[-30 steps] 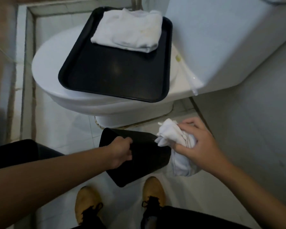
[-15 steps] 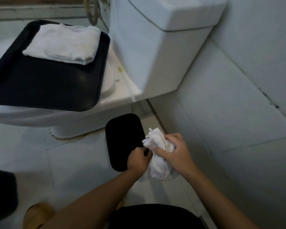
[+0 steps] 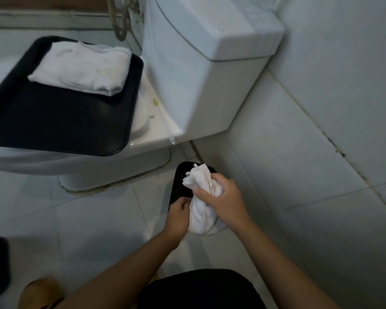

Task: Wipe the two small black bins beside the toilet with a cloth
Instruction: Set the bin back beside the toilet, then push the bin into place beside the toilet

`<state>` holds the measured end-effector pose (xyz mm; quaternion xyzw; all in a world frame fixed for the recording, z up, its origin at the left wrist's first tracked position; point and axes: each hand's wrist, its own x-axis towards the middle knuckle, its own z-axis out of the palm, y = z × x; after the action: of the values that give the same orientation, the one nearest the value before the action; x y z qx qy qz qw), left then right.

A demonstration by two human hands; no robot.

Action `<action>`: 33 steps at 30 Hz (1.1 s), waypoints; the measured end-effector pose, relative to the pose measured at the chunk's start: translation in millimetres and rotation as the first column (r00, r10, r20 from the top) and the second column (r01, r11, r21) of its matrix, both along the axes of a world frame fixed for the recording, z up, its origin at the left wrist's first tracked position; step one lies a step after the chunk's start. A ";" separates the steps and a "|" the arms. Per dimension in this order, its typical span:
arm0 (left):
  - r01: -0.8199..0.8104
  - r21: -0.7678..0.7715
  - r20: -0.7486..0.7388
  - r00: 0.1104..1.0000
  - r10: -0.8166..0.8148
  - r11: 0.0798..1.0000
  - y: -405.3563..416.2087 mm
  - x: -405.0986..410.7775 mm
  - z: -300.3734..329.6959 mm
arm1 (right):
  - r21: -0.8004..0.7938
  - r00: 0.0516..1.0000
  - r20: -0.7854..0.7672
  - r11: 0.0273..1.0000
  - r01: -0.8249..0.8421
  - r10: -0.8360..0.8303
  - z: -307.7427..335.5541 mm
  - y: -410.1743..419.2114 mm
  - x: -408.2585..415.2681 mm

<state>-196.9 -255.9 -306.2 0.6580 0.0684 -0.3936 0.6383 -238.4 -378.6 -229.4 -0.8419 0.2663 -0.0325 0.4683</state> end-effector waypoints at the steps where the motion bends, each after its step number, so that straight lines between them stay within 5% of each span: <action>1: -0.018 0.014 -0.029 0.999 0.018 1.000 7.5 2.8 12.7 | 0.010 1.000 0.000 1.000 -0.009 0.009 5.4 5.8 1.7; 4: -0.041 -0.212 -0.198 0.980 -0.002 0.976 31.0 11.9 49.3 | 0.043 1.000 -0.030 0.999 -0.004 0.005 22.4 27.3 8.6; 6: 0.008 -0.283 -0.127 0.991 -0.045 0.959 43.5 11.7 71.7 | 0.194 0.999 -0.027 0.980 0.033 -0.028 38.2 40.6 11.7; 8: -0.001 -0.198 -0.008 1.000 -0.001 0.980 59.5 9.1 93.1 | 0.361 0.998 -0.020 0.931 0.057 -0.054 49.5 48.5 12.0; 12: -0.105 -0.283 -0.010 0.994 0.107 0.953 96.9 9.5 128.3 | 0.551 0.990 -0.050 0.823 0.139 -0.134 73.3 66.9 7.5; 17: -0.048 -0.328 0.122 0.988 0.093 0.943 149.2 14.3 183.8 | 0.750 0.989 -0.093 0.661 -0.007 0.116 115.4 93.9 2.5; 19: -0.063 -0.243 0.252 0.960 0.126 0.968 170.5 17.1 202.7 | 0.751 0.999 0.012 0.660 -0.033 0.036 127.2 109.9 6.3; 23: -0.362 -0.134 0.415 0.825 0.384 0.922 206.9 40.5 220.1 | 0.618 0.952 0.198 0.784 0.063 -0.232 151.5 154.1 37.3; 29: -0.565 -0.093 0.606 0.621 0.497 0.820 229.9 137.8 231.9 | 0.511 0.908 0.296 0.852 0.110 -0.295 160.5 202.1 136.6; 33: -0.557 -0.058 0.695 0.573 0.434 0.828 235.8 203.7 220.4 | 0.459 0.906 0.309 0.880 0.126 -0.291 142.1 198.4 199.5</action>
<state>6.8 -20.1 -85.7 0.7597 0.0437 0.0791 0.6440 -38.9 -180.2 -87.3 -0.6626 0.2648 -0.1817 0.6766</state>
